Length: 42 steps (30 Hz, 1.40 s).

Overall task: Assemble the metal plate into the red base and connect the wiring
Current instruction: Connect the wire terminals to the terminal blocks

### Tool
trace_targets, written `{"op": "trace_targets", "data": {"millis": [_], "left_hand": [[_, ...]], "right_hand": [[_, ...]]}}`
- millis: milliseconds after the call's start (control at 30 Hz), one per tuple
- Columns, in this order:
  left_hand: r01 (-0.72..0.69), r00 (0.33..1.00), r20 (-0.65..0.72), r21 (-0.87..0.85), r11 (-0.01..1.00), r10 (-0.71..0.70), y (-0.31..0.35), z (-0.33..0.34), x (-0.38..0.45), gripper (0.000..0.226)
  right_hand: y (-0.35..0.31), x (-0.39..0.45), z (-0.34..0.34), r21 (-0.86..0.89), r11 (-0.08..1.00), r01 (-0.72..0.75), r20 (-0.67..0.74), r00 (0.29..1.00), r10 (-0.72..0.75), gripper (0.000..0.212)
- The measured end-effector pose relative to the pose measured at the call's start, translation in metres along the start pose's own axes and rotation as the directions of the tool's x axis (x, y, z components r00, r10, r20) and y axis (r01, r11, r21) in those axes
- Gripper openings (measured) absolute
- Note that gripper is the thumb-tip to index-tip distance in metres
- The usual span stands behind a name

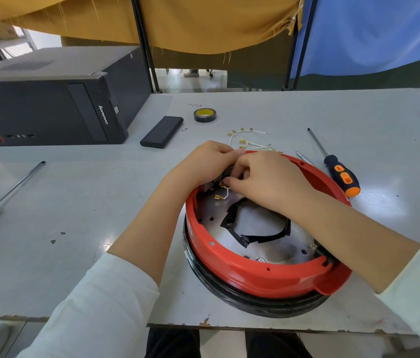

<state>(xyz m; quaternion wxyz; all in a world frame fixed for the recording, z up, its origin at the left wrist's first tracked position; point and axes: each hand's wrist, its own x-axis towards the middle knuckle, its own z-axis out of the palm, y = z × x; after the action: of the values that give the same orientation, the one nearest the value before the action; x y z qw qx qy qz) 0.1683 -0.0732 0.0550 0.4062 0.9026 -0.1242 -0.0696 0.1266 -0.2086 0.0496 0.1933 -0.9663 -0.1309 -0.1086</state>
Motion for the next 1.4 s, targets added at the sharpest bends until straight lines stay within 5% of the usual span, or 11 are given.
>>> {"op": "trace_targets", "data": {"millis": [267,1400], "left_hand": [[-0.001,1.000,-0.026,-0.021,1.000,0.000,0.000,0.000,-0.001,0.035],[0.019,1.000,-0.014,-0.054,0.998,-0.020,-0.004,0.001,0.003,0.048]], "right_hand": [[-0.007,0.004,0.004,-0.018,1.000,-0.013,0.146,0.989,0.016,0.026],[-0.007,0.010,0.009,0.075,0.997,-0.025,0.119,0.993,0.016,0.026]]}}
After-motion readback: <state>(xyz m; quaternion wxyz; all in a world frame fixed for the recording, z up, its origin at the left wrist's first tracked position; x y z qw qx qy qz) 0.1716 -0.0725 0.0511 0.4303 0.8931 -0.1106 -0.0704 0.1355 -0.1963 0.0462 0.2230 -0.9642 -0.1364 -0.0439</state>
